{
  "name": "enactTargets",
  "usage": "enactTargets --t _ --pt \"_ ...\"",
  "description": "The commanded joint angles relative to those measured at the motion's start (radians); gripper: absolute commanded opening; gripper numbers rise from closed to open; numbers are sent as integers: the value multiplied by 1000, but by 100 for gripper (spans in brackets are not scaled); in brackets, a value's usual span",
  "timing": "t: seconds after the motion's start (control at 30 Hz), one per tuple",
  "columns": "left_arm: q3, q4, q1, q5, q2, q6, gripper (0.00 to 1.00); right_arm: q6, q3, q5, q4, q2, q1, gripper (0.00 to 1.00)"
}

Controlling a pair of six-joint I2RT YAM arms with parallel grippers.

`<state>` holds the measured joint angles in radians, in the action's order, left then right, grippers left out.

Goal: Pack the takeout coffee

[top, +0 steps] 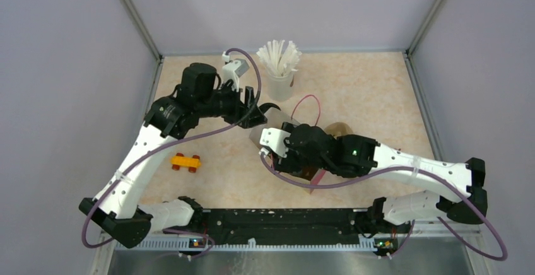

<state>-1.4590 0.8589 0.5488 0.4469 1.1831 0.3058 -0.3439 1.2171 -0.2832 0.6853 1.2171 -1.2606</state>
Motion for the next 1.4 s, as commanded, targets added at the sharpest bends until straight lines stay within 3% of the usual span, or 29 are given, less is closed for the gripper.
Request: enactTargets --t 0.0,0.33,0.53,0.83,0.97,1.17,1.37 --pt "-90 50 1 16 7 -22 70 10 -13 13 -13 -44 -8 66" --pt "-55 45 2 48 73 -118 67 16 -35 18 -3 -75 -8 66" --pt "-27 34 2 52 127 -114 54 20 -38 24 6 -79 -9 66" --pt "-42 23 2 38 120 -101 1 -26 -17 -11 15 -76 -8 68" --pt "-37 -49 1 1 69 -61 0 -109 47 -24 11 -53 10 69" --pt "116 -278 2 -44 -87 36 0 -171 111 -1 4 -27 61 69" --pt "221 -300 2 -15 -140 81 4 -117 38 54 -17 -49 62 68"
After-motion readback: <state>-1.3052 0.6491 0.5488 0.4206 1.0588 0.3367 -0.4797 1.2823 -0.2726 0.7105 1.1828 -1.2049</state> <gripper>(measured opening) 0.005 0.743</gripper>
